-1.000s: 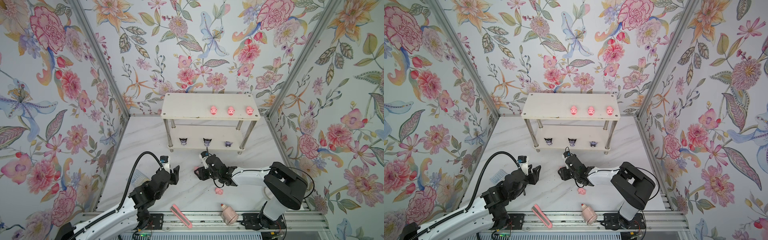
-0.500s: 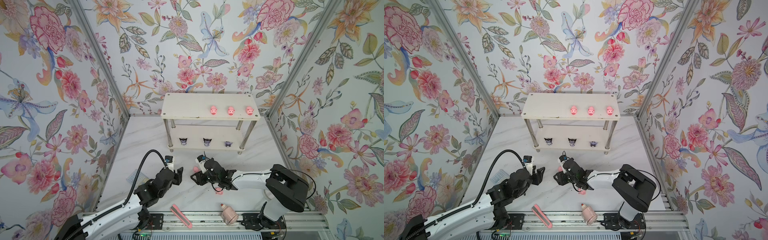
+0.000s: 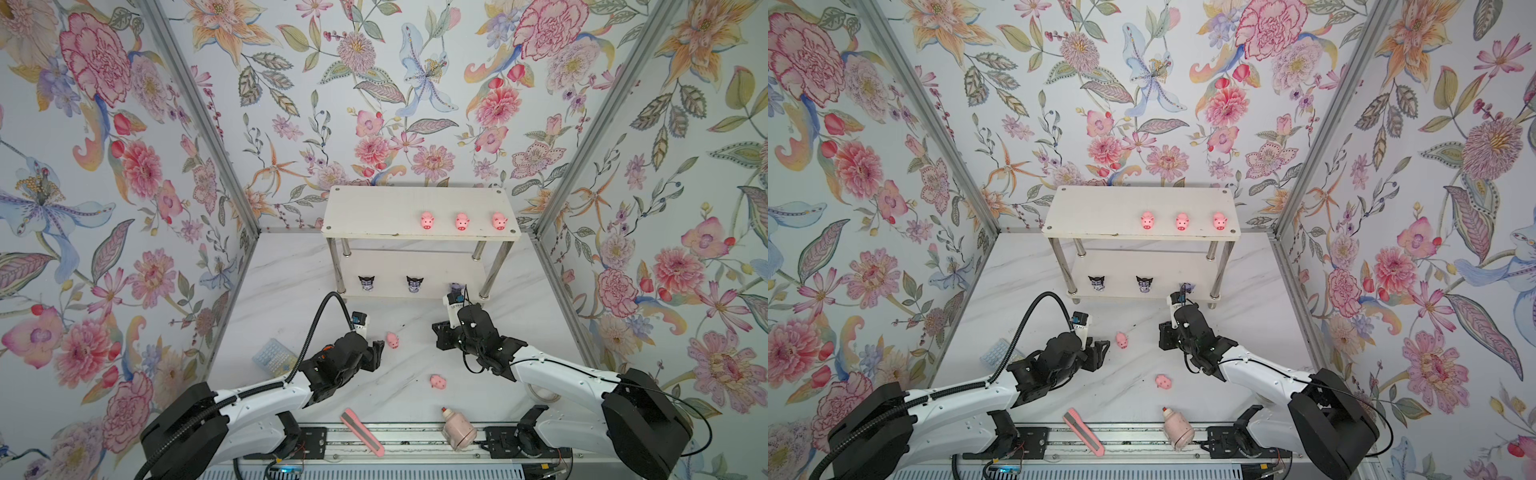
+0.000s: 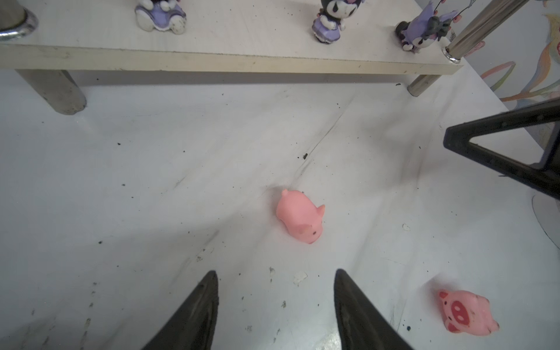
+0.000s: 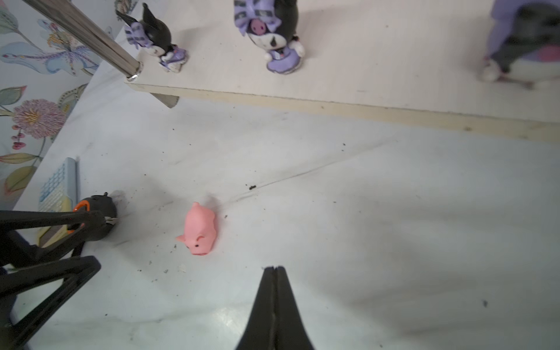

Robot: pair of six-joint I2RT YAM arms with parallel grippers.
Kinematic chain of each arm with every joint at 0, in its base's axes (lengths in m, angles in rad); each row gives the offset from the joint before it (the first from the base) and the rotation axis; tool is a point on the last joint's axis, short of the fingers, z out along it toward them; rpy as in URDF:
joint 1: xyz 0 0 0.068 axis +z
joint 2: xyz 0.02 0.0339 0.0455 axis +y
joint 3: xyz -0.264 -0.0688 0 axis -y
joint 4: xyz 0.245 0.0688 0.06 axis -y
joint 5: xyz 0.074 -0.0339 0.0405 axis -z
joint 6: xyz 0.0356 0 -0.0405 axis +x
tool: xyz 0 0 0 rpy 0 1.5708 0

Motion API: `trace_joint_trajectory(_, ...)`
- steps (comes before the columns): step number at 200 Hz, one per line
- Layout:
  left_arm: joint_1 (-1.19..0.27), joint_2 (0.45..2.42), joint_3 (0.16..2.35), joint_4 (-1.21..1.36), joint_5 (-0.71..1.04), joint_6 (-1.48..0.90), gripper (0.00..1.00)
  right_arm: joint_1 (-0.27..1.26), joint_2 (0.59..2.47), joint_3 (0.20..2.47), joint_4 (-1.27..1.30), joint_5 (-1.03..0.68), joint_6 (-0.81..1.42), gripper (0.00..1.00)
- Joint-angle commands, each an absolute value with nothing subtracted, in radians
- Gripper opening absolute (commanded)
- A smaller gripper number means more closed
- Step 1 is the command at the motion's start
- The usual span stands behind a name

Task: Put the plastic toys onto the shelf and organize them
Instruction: 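Lower the open left gripper around the pink pig beside the right gripper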

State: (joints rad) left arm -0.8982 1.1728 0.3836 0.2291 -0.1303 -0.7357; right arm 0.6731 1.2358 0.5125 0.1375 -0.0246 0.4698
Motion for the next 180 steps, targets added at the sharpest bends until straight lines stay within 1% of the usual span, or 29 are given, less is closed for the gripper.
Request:
trace_joint_trajectory(1, -0.920, 1.236, 0.437, 0.284, -0.117, -0.772, 0.63, 0.654, 1.219, 0.493, 0.106, -0.010, 0.430, 0.02)
trace_joint_trajectory(21, -0.933, 1.307, 0.471, 0.302, -0.110, -0.780, 0.62, 0.654, 1.228, 0.484, 0.109, -0.009, 0.405, 0.03)
trace_joint_trajectory(26, -0.935, 1.324, 0.481, 0.309, -0.108, -0.781, 0.62, 0.623, 1.229, 0.480, 0.111, -0.011, 0.400, 0.03)
trace_joint_trajectory(57, -0.937, 1.425, 0.537, 0.327, -0.085, -0.792, 0.60, 0.604, 1.230, 0.445, 0.147, -0.012, 0.373, 0.03)
trace_joint_trajectory(115, -0.940, 1.554, 0.646, 0.262, -0.100, -0.799, 0.57, 0.550, 1.174, 0.380, 0.202, -0.056, 0.367, 0.04)
trace_joint_trajectory(120, -0.940, 1.592, 0.653, 0.254, -0.102, -0.800, 0.57, 0.546, 1.167, 0.374, 0.205, -0.060, 0.370, 0.04)
trace_joint_trajectory(155, -0.939, 1.654, 0.692, 0.232, -0.100, -0.812, 0.51, 0.525, 1.124, 0.352, 0.212, -0.082, 0.384, 0.05)
trace_joint_trajectory(180, -0.940, 1.673, 0.710, 0.221, -0.107, -0.817, 0.50, 0.520, 1.093, 0.342, 0.213, -0.087, 0.389, 0.06)
